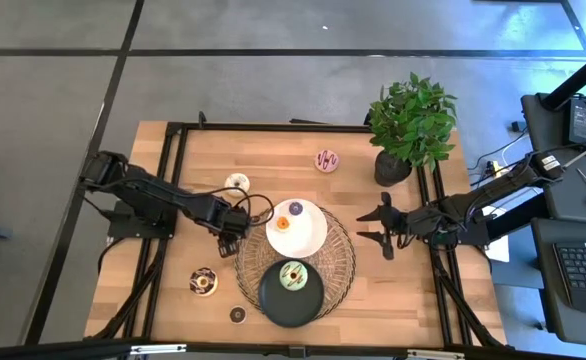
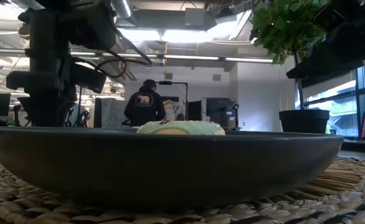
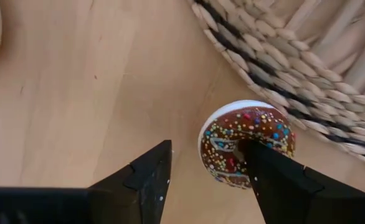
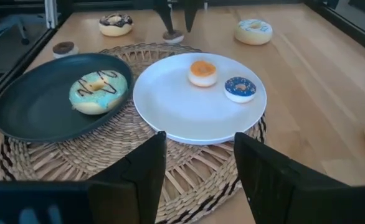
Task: Pick & Place donuts
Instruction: Put the small brown doughnut on the white plate
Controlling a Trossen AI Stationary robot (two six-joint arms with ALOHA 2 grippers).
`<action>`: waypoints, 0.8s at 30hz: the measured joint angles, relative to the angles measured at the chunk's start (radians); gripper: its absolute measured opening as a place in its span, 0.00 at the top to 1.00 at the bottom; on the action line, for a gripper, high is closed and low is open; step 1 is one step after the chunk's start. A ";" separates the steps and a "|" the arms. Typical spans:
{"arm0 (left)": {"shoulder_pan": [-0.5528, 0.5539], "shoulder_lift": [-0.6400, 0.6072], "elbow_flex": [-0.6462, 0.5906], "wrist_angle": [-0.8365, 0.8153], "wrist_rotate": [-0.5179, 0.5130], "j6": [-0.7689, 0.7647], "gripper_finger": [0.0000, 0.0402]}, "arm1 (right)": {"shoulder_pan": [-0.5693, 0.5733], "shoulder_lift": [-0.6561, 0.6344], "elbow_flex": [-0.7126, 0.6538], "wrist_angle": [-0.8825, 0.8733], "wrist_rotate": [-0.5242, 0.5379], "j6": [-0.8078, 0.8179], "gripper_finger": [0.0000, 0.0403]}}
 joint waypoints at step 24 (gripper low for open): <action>0.003 -0.003 0.000 -0.017 0.092 0.011 0.79 | -0.001 0.013 0.000 0.000 0.002 0.000 0.53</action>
